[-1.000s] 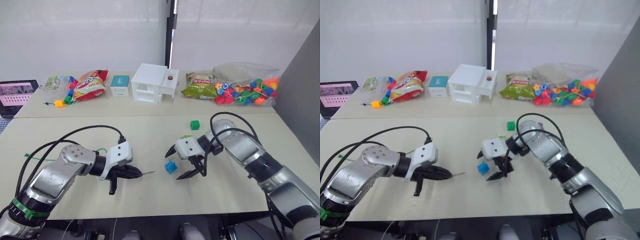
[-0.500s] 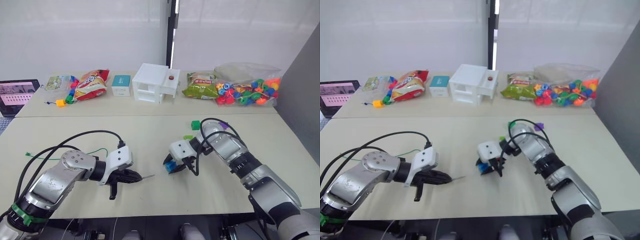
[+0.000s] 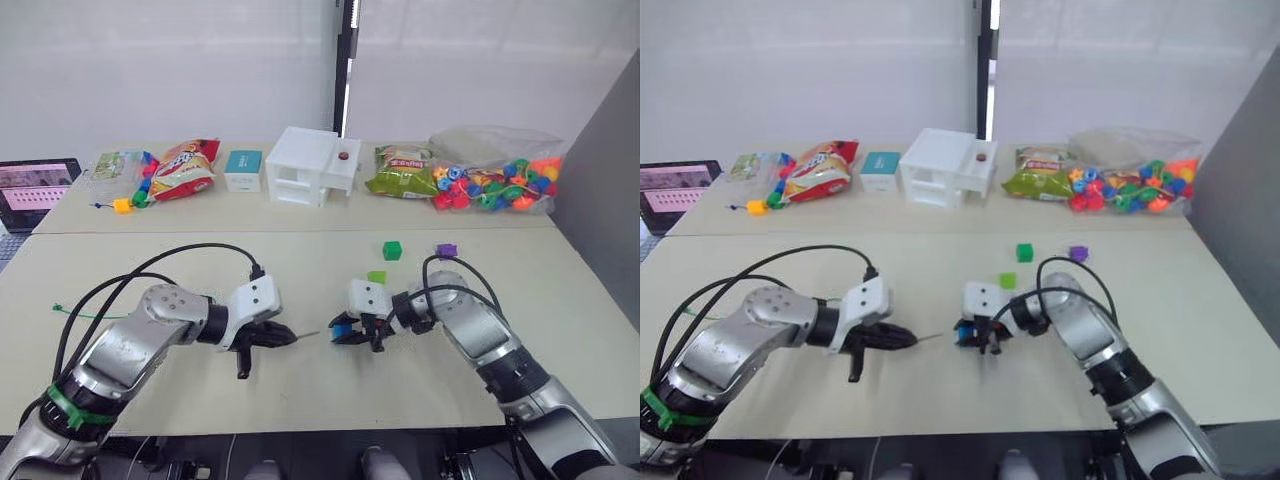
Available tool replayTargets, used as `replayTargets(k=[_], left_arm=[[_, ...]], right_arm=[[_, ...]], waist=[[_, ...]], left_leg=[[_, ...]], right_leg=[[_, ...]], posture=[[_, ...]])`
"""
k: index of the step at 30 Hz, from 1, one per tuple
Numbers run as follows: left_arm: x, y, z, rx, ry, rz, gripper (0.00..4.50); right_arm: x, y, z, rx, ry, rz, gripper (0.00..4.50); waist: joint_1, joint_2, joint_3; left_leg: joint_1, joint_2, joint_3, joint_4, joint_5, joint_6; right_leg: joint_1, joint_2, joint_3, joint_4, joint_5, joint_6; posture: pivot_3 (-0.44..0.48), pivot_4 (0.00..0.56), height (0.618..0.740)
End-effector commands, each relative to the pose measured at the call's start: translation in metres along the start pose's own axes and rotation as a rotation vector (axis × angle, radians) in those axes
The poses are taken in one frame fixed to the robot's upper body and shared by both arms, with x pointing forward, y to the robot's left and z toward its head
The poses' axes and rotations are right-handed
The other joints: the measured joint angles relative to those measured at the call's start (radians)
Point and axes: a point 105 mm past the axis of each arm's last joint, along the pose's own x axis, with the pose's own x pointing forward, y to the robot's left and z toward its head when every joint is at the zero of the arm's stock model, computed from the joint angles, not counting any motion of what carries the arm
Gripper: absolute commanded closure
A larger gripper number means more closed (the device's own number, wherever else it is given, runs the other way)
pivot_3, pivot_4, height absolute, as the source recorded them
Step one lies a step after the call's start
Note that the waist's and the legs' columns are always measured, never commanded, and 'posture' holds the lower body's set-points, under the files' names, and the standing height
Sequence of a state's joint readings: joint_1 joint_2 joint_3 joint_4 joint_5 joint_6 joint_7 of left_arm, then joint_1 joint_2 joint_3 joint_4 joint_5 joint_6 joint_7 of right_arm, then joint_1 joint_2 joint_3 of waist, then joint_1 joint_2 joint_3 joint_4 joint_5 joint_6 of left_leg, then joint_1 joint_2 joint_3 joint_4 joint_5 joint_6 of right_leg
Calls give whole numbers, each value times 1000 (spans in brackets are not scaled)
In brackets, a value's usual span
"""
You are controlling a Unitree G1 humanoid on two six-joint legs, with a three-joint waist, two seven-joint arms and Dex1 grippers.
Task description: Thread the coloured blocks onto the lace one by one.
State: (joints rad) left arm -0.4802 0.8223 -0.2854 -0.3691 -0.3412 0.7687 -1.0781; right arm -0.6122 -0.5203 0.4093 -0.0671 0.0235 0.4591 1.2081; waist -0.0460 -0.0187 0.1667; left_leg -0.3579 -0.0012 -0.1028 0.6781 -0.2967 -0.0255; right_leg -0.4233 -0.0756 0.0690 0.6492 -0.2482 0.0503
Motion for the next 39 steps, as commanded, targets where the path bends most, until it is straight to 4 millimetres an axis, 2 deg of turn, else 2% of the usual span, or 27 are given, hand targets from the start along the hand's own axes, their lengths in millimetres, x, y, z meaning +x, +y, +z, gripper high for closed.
replayTargets(k=[1,10,19,31,39], left_arm=[[5,2,3,37,21,-14,4500],[4,5,10,73,33,-33,4500],[17,11,12,158,66,-40,4500],[27,2,22,175,42,-84,4500],[19,2,20,184,64,-95,4500]], right_arm=[[0,3,8,5,-11,-35,3775],[-4,5,10,-15,-2,-40,3775],[3,10,10,-17,4,-31,3775],[8,12,13,-14,5,-40,3775],[8,11,11,-8,16,-52,3775]], waist=[[-1,0,0],[2,0,0],[0,0,0],[2,0,0],[1,0,0]], left_leg=[[0,0,0,0,0,0],[0,0,0,0,0,0],[0,0,0,0,0,0],[0,0,0,1,0,0],[0,0,0,1,0,0]], right_leg=[[0,0,0,0,0,0],[0,0,0,-1,0,0],[0,0,0,-1,0,0],[1,0,0,0,0,0],[1,0,0,0,0,0]], posture=[[0,150,740],[0,150,740],[0,150,740],[0,150,740],[0,150,740]])
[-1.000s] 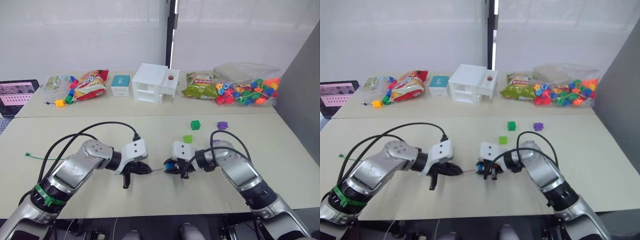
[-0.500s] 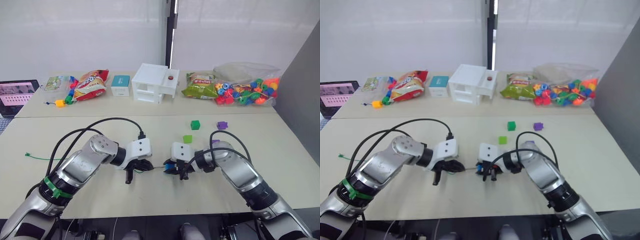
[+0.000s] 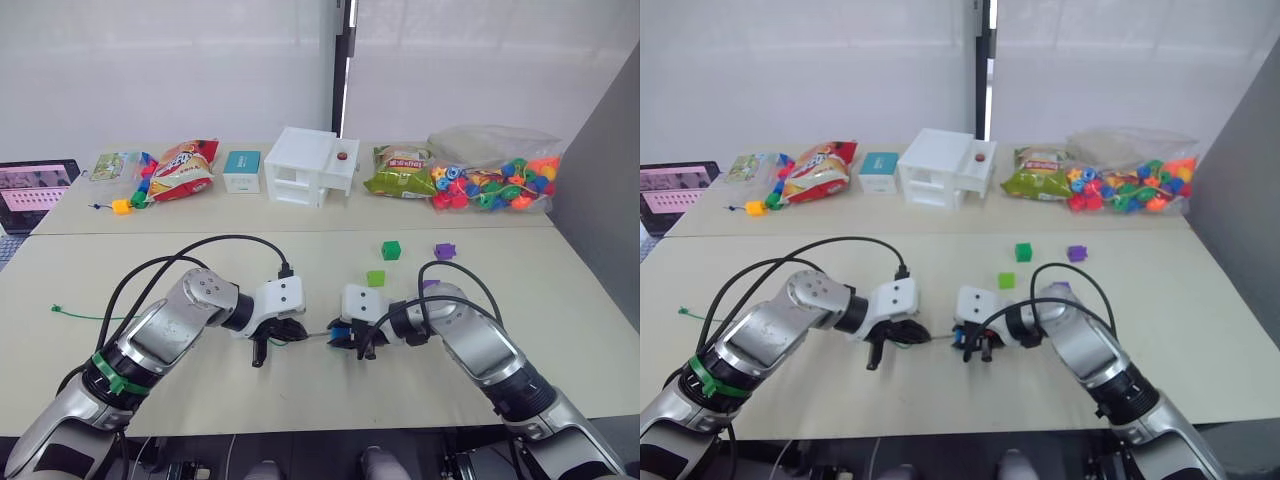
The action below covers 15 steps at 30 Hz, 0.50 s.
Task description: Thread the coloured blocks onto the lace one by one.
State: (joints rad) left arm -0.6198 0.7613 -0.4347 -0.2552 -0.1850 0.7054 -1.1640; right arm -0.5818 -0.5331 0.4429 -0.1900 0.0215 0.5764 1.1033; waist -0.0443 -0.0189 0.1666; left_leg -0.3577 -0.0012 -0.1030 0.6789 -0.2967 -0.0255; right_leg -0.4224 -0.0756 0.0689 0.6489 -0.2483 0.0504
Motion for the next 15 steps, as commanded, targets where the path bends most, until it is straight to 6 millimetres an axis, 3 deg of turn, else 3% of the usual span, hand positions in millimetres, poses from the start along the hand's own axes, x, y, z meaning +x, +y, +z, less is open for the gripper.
replayTargets(k=[1,9,15], left_arm=[[-3,-5,15,69,-28,-26,4500],[4,-7,24,90,-52,-43,4500],[20,-7,41,105,-145,-49,4500]], right_arm=[[4,5,7,-26,-12,13,3775],[6,8,10,-33,-16,20,3775],[8,6,13,-31,-17,13,3775]], waist=[[-2,0,0],[0,0,0],[3,0,0]], left_leg=[[0,0,0,0,0,0],[0,0,0,0,0,0],[0,0,0,0,0,0]], right_leg=[[0,0,0,0,0,0],[0,0,0,0,0,0],[0,0,0,0,0,0]], posture=[[0,150,740],[0,150,740],[0,150,740]])
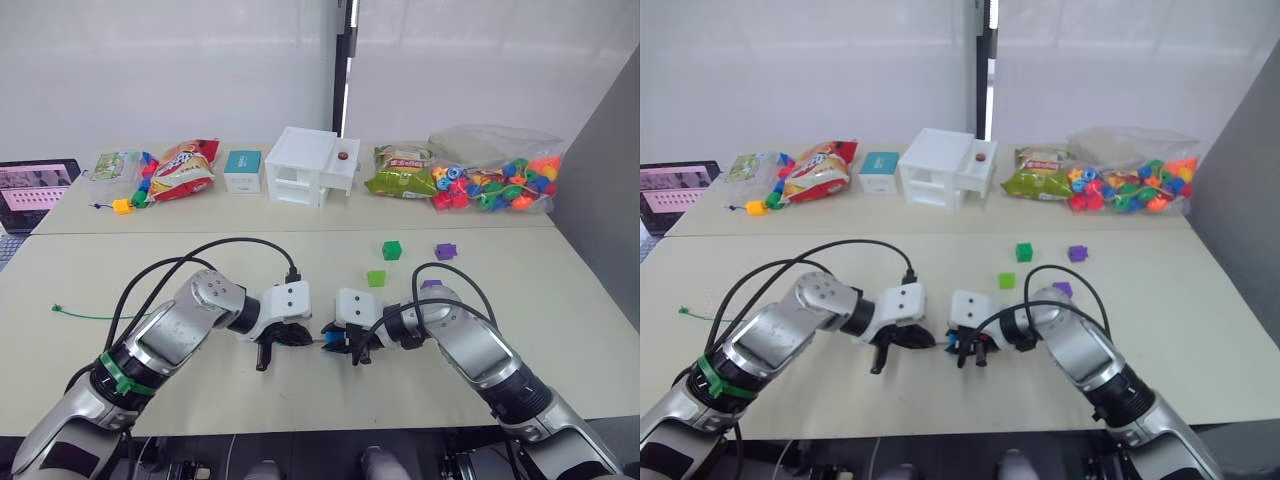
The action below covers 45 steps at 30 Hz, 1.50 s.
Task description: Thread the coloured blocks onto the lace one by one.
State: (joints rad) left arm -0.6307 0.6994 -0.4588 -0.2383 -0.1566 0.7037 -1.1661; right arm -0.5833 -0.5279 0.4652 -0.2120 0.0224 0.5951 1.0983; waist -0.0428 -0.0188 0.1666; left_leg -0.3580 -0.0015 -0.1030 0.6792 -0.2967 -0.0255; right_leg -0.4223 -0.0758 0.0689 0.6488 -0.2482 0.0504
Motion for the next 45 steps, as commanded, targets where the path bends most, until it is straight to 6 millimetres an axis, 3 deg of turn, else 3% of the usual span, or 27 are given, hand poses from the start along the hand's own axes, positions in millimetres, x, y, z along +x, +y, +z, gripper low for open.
replayTargets(k=[1,5,11,17,20,24,27,34,43,45], left_arm=[[11,-4,36,74,-153,-26,4500],[19,-6,18,21,-161,-36,4500],[19,-3,10,-2,-193,-4,4500],[-5,3,15,-14,-260,6,2652],[-20,4,9,-10,-251,16,1690],[-32,0,-7,-27,-230,8,1690],[-29,2,-27,-7,-169,52,1690],[-17,7,-46,28,-136,86,1690],[-11,3,-43,21,-186,43,4473],[-10,3,-38,24,-203,42,4473]], right_arm=[[4,0,10,-22,-18,-9,3775],[5,0,10,-18,-21,-14,3775],[5,0,11,-14,-22,-17,3775],[4,0,10,-12,-17,-17,3775],[4,1,9,-10,-16,-16,3775],[5,0,9,-9,-15,-16,3775],[5,-1,10,-11,-15,-17,3775],[3,-2,10,-11,-15,-18,3775],[2,-2,9,-7,-6,-24,3775],[2,-2,9,-5,-5,-25,3775]], waist=[[2,0,0],[0,0,0],[1,0,-1],[0,0,-1],[-5,0,-1],[-12,0,-1],[-6,0,-1],[-2,0,-1],[-2,0,-1],[-2,0,-1]], left_leg=[[0,0,0,0,0,0],[0,0,0,1,0,0],[1,0,0,1,0,0],[1,0,0,1,0,0],[1,0,0,1,0,0],[1,1,0,-1,0,0],[1,0,0,0,0,0],[1,0,0,0,0,0],[1,0,0,0,0,0],[1,0,0,0,0,0]], right_leg=[[0,0,0,0,0,0],[0,0,0,0,0,0],[1,0,0,0,0,0],[1,0,0,1,0,0],[1,0,0,1,0,0],[0,1,0,1,0,0],[0,0,0,0,0,0],[0,0,0,0,0,0],[0,0,0,0,0,0],[0,0,0,0,0,0]], posture=[[0,150,740],[0,150,740],[0,150,740],[0,150,740],[0,150,740],[0,150,740],[0,150,740],[0,150,740],[0,150,740],[0,150,740]])
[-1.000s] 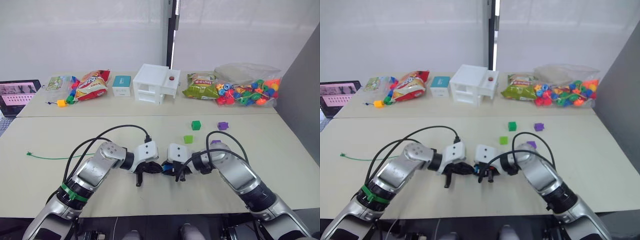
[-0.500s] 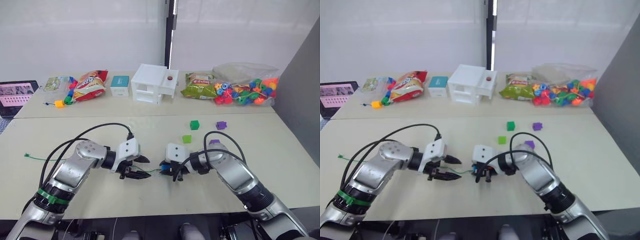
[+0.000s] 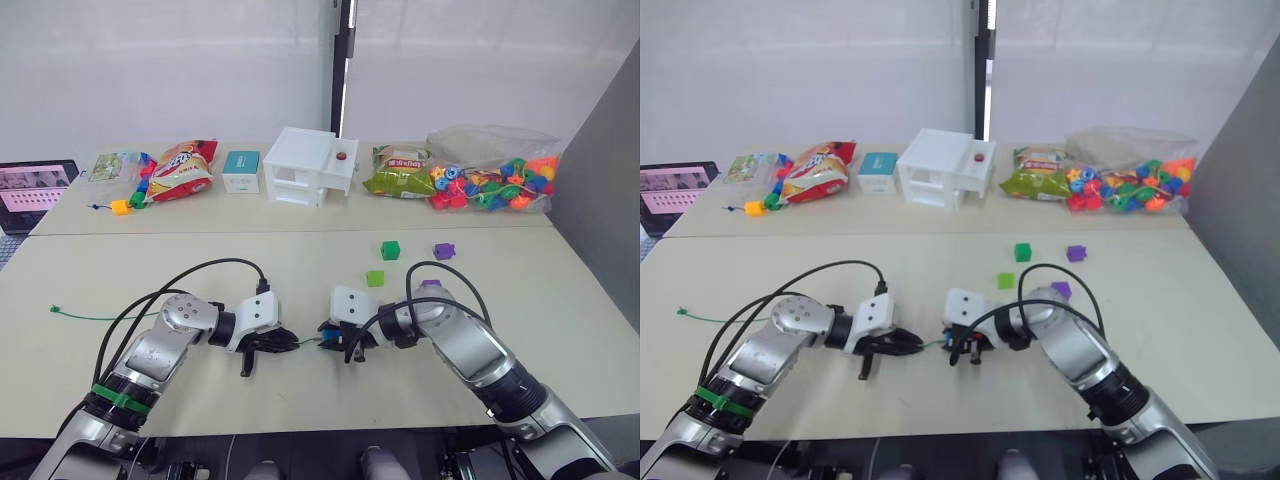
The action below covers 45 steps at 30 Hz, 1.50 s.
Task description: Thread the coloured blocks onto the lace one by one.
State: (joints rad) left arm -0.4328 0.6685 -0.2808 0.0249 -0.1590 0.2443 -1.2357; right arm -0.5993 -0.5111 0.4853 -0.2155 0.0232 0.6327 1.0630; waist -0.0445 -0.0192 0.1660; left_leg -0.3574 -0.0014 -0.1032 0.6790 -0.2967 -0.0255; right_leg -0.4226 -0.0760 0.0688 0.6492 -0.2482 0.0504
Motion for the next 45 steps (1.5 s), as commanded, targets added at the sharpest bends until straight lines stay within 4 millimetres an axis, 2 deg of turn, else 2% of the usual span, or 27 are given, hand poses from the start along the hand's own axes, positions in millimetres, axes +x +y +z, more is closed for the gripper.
replayTargets(k=[1,13,18,23,26,28,30,37,38,45], left_arm=[[1,0,12,25,-46,-7,4473],[13,2,43,58,-119,-2,4473],[19,0,41,35,-112,-6,4473],[14,3,35,8,-76,7,4473],[7,9,35,5,-66,33,3675],[4,10,35,5,-63,32,2982],[0,9,38,-6,-76,15,2321],[-4,5,42,20,-70,-10,7],[-3,5,42,29,-65,-10,0],[10,-4,48,72,-72,-59,0]], right_arm=[[-3,0,5,-16,-10,-8,3775],[-3,2,5,-12,-7,-4,3775],[-2,2,6,-12,-11,-1,3775],[-3,3,6,-8,-9,1,3775],[-4,3,8,-3,-15,3,3775],[-4,3,9,-2,-21,-1,3775],[-5,2,12,-3,-27,-7,2734],[-13,-4,21,-11,-53,-30,366],[-15,-5,22,-12,-57,-35,35],[-38,-3,32,-15,-84,-42,10]], waist=[[0,0,0],[0,0,0],[0,0,0],[0,0,0],[0,0,0],[0,0,0],[0,0,0],[0,0,0],[0,0,0],[3,0,0]], left_leg=[[0,0,0,0,0,0],[0,0,0,0,0,0],[0,0,0,0,0,0],[0,0,0,0,0,0],[0,0,0,0,0,0],[0,0,0,0,0,0],[0,0,0,0,0,0],[0,0,0,0,0,0],[0,0,0,0,0,0],[-1,0,0,0,0,0]], right_leg=[[0,0,0,0,0,0],[0,0,0,0,0,0],[0,0,0,0,0,0],[0,0,0,0,0,0],[0,0,0,0,0,0],[0,0,0,0,0,0],[0,0,0,0,0,0],[0,0,0,0,0,0],[0,0,0,0,0,0],[0,0,0,-1,0,0]], posture=[[0,150,740],[0,150,740],[0,150,740],[0,150,740],[0,150,740],[0,150,740],[0,150,740],[0,150,740],[0,150,740],[0,150,740]])
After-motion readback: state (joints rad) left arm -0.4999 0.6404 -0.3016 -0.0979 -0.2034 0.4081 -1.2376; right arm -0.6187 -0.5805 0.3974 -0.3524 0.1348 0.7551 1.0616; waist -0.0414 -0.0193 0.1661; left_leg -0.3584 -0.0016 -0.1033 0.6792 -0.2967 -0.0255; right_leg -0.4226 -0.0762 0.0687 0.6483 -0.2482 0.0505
